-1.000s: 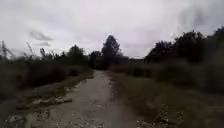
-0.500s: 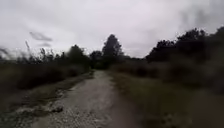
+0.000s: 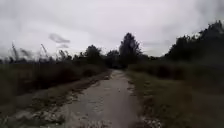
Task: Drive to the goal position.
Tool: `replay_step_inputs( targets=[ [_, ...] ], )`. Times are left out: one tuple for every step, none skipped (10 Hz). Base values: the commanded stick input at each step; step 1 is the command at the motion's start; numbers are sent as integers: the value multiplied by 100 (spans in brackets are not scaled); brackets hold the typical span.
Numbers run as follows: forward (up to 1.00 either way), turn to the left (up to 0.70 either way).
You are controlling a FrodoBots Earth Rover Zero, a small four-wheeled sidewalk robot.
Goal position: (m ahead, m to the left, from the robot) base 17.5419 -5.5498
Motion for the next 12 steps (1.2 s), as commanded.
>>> replay_step_inputs(
  targets=[
    [70, 0],
    [70, 0],
    [70, 0],
    [70, 0],
    [70, 0],
    [70, 0],
    [70, 0],
    [70, 0],
    [70, 0],
    [70, 0],
    [70, 0],
    [70, 0]
  ],
)
